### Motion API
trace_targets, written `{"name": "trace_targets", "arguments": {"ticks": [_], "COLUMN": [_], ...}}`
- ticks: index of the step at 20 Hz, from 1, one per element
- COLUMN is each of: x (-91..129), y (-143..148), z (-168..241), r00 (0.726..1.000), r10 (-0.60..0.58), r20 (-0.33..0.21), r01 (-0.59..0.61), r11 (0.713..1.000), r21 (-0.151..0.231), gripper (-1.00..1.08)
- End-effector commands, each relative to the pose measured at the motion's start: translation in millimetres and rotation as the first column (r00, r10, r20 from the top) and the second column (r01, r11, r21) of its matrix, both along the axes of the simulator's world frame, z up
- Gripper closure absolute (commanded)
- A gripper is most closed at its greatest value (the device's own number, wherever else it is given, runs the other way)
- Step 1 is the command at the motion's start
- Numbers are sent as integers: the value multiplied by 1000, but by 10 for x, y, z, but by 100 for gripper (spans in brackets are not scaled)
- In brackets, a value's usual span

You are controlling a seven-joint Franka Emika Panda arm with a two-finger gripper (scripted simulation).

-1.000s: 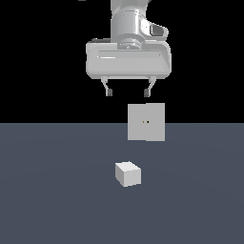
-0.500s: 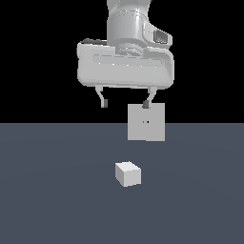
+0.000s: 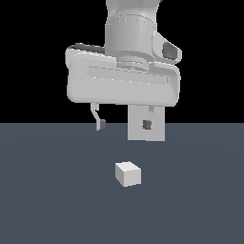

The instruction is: Plug the charger into the wall socket.

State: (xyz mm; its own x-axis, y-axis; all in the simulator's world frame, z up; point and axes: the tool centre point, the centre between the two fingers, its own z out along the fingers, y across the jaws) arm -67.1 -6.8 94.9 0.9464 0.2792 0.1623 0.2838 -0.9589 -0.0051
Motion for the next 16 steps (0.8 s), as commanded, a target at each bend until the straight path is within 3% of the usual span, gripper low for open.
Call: {"name": "trace_targets", "arguments": {"ticks": [1, 16], "x": [-71, -219], "y": [-3, -18], "z": [-91, -322], "r00": [999, 993], "r10": [33, 107], "r20": [14, 43], "r01": [-33, -108], "r11": [999, 994], "r21": [2, 8], "gripper": [-92, -92]}}
